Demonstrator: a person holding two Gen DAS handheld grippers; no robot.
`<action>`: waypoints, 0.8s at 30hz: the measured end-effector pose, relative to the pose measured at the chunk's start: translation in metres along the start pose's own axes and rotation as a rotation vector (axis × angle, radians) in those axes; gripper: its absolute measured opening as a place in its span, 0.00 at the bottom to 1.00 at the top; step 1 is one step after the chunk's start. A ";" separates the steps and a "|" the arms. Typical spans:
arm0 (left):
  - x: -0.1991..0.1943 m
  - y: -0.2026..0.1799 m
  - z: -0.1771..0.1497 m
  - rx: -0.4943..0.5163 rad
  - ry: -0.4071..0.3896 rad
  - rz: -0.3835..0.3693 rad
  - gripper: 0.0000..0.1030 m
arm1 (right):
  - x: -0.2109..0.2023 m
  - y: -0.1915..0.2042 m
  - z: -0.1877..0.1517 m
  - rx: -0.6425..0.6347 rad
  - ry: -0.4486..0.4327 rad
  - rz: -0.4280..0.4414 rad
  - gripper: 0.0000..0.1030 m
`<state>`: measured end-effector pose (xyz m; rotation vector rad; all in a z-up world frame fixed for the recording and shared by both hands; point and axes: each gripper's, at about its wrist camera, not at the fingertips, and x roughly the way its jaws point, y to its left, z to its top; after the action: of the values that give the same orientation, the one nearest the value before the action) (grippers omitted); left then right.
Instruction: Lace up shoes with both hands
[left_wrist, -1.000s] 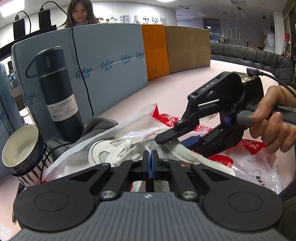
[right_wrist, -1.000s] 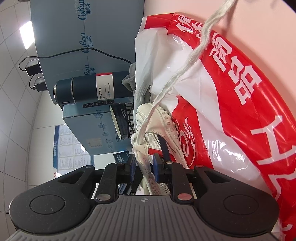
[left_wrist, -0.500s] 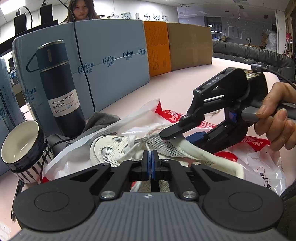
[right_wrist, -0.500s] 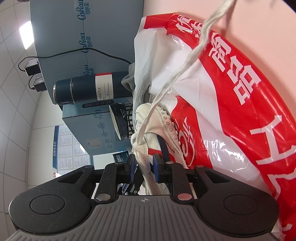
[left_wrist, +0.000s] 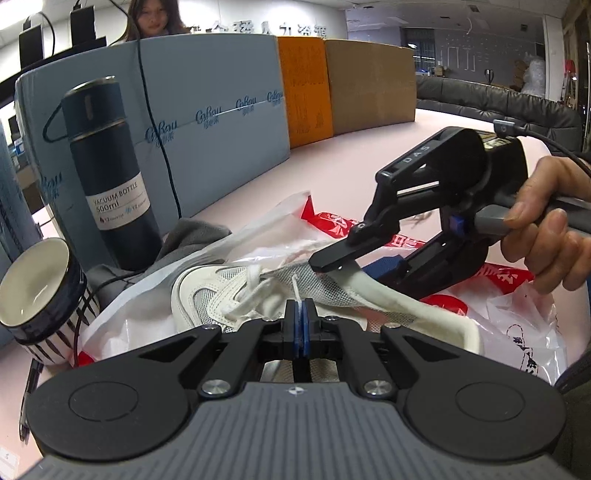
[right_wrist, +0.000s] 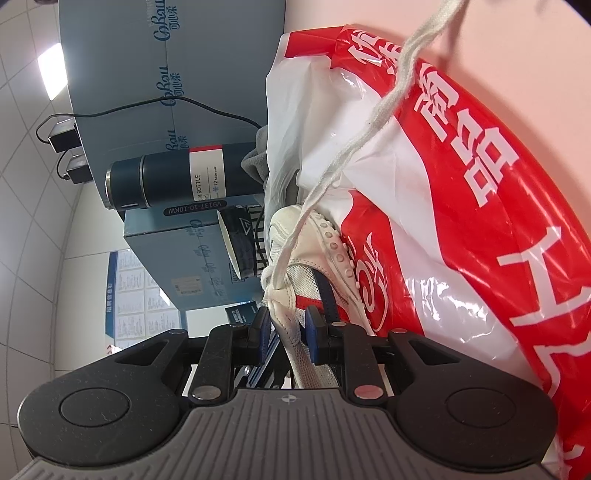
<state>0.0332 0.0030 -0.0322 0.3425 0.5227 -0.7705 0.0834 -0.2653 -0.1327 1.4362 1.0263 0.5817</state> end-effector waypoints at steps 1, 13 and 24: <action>0.001 0.000 0.000 -0.003 0.001 0.000 0.02 | 0.000 0.000 0.000 -0.001 0.000 -0.001 0.18; -0.001 0.006 0.001 -0.087 -0.034 0.034 0.02 | 0.000 0.005 -0.002 -0.030 -0.007 -0.013 0.18; 0.000 0.005 0.006 -0.091 -0.039 0.022 0.02 | 0.003 0.027 -0.008 -0.213 -0.002 -0.092 0.20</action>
<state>0.0388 0.0037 -0.0271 0.2486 0.5151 -0.7283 0.0847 -0.2555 -0.1060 1.1966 0.9924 0.6028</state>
